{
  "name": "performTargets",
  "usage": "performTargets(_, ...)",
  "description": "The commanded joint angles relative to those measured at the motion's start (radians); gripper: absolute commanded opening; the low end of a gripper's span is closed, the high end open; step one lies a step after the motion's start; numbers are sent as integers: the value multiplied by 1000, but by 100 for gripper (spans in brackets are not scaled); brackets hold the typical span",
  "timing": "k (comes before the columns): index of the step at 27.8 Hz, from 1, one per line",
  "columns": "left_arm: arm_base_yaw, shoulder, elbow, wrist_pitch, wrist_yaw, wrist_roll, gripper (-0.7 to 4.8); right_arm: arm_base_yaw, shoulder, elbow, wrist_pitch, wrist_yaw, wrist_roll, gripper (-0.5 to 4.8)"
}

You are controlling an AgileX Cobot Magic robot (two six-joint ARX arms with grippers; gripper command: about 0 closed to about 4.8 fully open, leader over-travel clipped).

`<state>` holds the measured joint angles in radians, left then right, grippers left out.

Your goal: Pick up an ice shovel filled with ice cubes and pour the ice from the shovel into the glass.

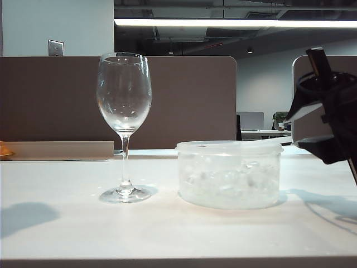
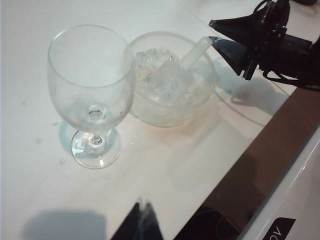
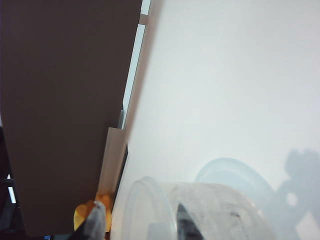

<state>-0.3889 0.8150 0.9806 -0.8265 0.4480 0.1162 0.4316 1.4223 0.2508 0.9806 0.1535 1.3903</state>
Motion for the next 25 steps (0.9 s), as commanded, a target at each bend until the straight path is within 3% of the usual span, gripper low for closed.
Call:
performTargets(1,1,-2,3,13,1,4,-3,1,12,18,-6,-17,-6,189)
performTargets(19,1,-2,3,13,0,4,-3,10,63,55,-18,-43,-6,207)
performTargets(25,1,-2,3,13,0,4,-2,16,69,60,-18,-44,-2,165)
